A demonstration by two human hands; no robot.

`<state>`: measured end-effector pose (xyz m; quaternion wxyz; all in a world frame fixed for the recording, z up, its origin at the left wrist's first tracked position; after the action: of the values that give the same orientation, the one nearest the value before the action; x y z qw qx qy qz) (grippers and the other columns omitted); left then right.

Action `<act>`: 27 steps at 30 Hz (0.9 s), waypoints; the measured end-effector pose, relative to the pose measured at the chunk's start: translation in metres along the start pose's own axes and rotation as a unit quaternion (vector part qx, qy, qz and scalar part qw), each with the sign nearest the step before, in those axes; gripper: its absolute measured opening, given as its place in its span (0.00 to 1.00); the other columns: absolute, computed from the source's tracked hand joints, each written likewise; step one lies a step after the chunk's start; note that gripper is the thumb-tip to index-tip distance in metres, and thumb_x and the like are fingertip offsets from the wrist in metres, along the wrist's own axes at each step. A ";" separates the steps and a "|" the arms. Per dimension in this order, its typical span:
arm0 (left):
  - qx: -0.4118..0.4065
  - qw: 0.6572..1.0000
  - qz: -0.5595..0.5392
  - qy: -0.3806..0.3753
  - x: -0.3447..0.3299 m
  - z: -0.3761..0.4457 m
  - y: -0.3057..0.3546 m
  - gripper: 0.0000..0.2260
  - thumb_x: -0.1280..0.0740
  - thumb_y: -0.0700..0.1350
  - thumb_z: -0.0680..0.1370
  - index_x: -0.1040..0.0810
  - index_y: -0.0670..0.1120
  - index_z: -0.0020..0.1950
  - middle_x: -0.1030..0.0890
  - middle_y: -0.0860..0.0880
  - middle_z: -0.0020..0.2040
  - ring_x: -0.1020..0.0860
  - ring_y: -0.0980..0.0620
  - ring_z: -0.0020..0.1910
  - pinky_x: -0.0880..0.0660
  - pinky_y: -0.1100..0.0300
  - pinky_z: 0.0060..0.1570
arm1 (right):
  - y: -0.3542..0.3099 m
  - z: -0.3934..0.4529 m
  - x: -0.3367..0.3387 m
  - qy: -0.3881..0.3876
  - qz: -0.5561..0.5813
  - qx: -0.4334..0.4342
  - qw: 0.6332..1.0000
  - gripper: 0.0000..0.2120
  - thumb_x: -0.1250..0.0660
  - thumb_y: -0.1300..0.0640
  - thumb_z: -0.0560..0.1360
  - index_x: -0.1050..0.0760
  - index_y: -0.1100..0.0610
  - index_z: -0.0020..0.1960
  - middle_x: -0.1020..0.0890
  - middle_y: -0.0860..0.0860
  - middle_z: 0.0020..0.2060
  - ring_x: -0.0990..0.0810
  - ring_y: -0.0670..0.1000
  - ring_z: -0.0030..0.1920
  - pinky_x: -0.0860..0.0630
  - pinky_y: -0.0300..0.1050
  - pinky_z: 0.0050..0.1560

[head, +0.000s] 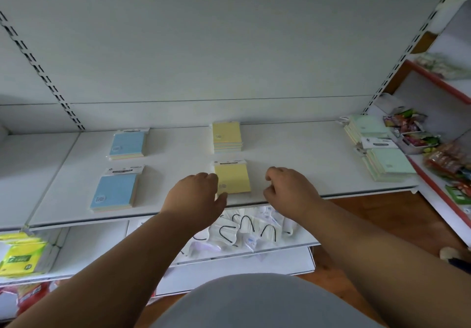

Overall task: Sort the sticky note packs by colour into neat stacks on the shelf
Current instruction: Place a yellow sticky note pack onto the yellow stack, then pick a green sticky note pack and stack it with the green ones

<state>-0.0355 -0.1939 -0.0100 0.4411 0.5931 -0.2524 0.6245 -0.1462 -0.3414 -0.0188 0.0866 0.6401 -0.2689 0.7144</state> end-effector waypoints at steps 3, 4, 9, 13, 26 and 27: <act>-0.050 0.998 -0.041 0.024 0.014 0.010 0.039 0.12 0.38 0.58 0.74 0.27 0.50 0.44 0.23 0.51 0.41 0.24 0.47 0.40 0.33 0.59 0.36 | 0.012 0.002 0.015 0.025 0.021 0.002 0.999 0.10 0.39 0.56 0.73 0.26 0.58 0.52 0.22 0.52 0.41 0.25 0.55 0.43 0.25 0.49 0.42; -0.062 0.997 -0.052 0.019 0.014 0.015 0.053 0.11 0.38 0.57 0.75 0.27 0.50 0.46 0.22 0.51 0.42 0.24 0.47 0.41 0.32 0.59 0.36 | 0.017 0.003 0.021 0.037 0.025 0.004 0.999 0.10 0.38 0.56 0.73 0.26 0.58 0.53 0.22 0.51 0.41 0.25 0.55 0.43 0.26 0.48 0.41; -0.094 0.991 -0.093 -0.024 -0.006 0.044 0.112 0.09 0.38 0.54 0.76 0.28 0.50 0.51 0.22 0.51 0.45 0.23 0.49 0.45 0.27 0.57 0.41 | 0.058 0.002 0.057 0.091 0.039 0.000 0.995 0.12 0.37 0.55 0.74 0.25 0.58 0.55 0.21 0.51 0.45 0.26 0.51 0.45 0.29 0.44 0.44; -0.103 0.987 -0.122 -0.010 -0.025 0.080 0.166 0.11 0.38 0.53 0.76 0.28 0.51 0.56 0.21 0.52 0.47 0.23 0.49 0.46 0.29 0.58 0.41 | 0.120 -0.001 0.081 0.089 0.020 -0.021 0.996 0.13 0.36 0.51 0.75 0.25 0.55 0.56 0.22 0.50 0.49 0.26 0.51 0.52 0.27 0.45 0.51; 0.114 0.940 -0.317 -0.059 -0.126 0.206 0.283 0.13 0.34 0.54 0.75 0.24 0.52 0.57 0.22 0.57 0.47 0.24 0.56 0.45 0.31 0.62 0.44 | 0.313 0.034 0.141 0.104 0.058 -0.070 0.990 0.11 0.34 0.55 0.75 0.22 0.57 0.56 0.25 0.54 0.56 0.24 0.52 0.55 0.24 0.48 0.57; 0.151 0.923 -0.349 -0.062 -0.133 0.212 0.283 0.14 0.33 0.54 0.75 0.25 0.51 0.59 0.22 0.57 0.48 0.24 0.55 0.46 0.30 0.61 0.45 | 0.325 0.041 0.140 0.099 0.065 -0.086 0.989 0.13 0.34 0.55 0.75 0.22 0.57 0.57 0.25 0.54 0.57 0.24 0.53 0.56 0.24 0.49 0.58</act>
<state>-0.1789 -0.5417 -0.0439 0.5197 0.7407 0.0412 0.4237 -0.2858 -0.6660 0.0280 0.1210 0.5377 -0.3606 0.7524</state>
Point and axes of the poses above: each hand's wrist, its own z-axis towards the middle knuckle, its own x-axis out of the back of the hand, y = z × x, the point moved 10 cm from there along z, towards the middle knuckle
